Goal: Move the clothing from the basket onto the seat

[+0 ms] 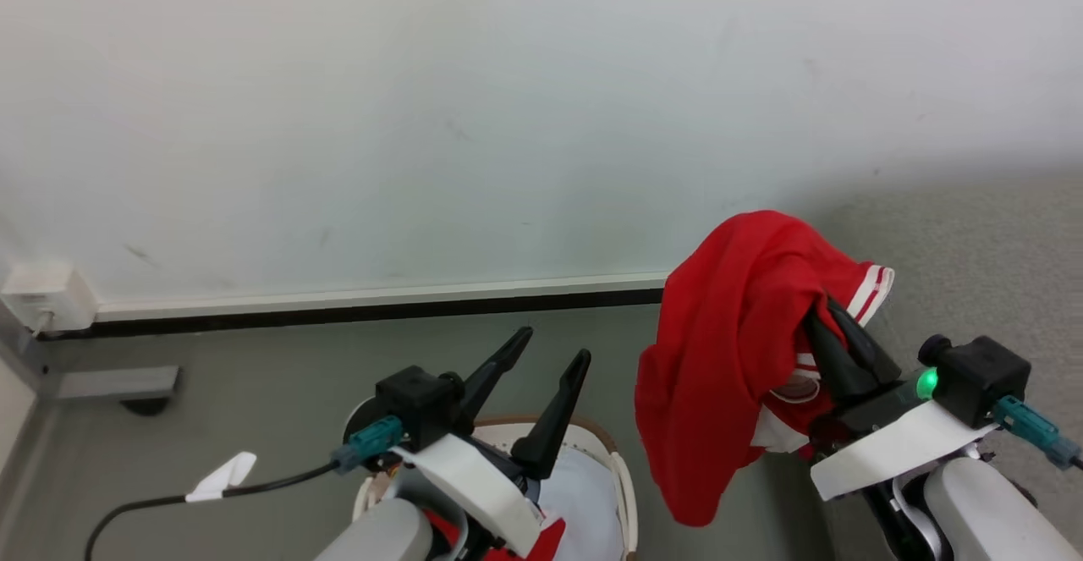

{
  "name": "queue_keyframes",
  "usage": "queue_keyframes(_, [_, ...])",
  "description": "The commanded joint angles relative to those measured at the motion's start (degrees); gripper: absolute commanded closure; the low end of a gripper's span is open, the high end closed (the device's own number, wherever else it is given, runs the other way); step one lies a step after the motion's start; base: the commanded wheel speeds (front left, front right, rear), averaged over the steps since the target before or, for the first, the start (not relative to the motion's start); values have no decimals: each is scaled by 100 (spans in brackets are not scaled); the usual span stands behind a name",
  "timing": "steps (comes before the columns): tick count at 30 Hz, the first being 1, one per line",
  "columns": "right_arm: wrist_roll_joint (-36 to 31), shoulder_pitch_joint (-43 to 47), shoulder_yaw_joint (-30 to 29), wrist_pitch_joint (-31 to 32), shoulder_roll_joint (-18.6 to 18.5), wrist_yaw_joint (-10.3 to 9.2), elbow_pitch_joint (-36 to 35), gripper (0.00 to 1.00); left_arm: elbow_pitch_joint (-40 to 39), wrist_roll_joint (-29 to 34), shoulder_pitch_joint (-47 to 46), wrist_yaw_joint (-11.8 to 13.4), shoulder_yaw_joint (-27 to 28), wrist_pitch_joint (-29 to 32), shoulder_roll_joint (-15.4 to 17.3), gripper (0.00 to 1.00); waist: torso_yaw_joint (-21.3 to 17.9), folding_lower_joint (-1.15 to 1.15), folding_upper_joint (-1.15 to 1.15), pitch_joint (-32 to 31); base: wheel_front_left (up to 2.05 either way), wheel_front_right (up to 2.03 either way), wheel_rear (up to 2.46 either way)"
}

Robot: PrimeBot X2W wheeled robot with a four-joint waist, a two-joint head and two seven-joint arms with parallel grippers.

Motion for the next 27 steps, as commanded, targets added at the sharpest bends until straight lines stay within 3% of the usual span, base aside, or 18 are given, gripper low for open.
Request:
queue_keyframes(1, [-33, -13, -68, 3, -54, -12, -92, 100, 21, 76, 43, 28, 22, -63, 67, 0, -217, 0, 0, 49, 0, 0, 0])
queue_keyframes(20, [-226, 155, -790, 4, -308, -12, -1021, 100, 89, 483, 165, -76, 191, -184, 21, 0, -1745, 0, 0, 255, 0, 0, 0])
queue_keyframes(27, [-209, 240, -984, 4, -371, -12, -1308, 100, 59, 626, 169, -156, 287, -187, -63, 0, -2086, 0, 0, 350, 0, 0, 0])
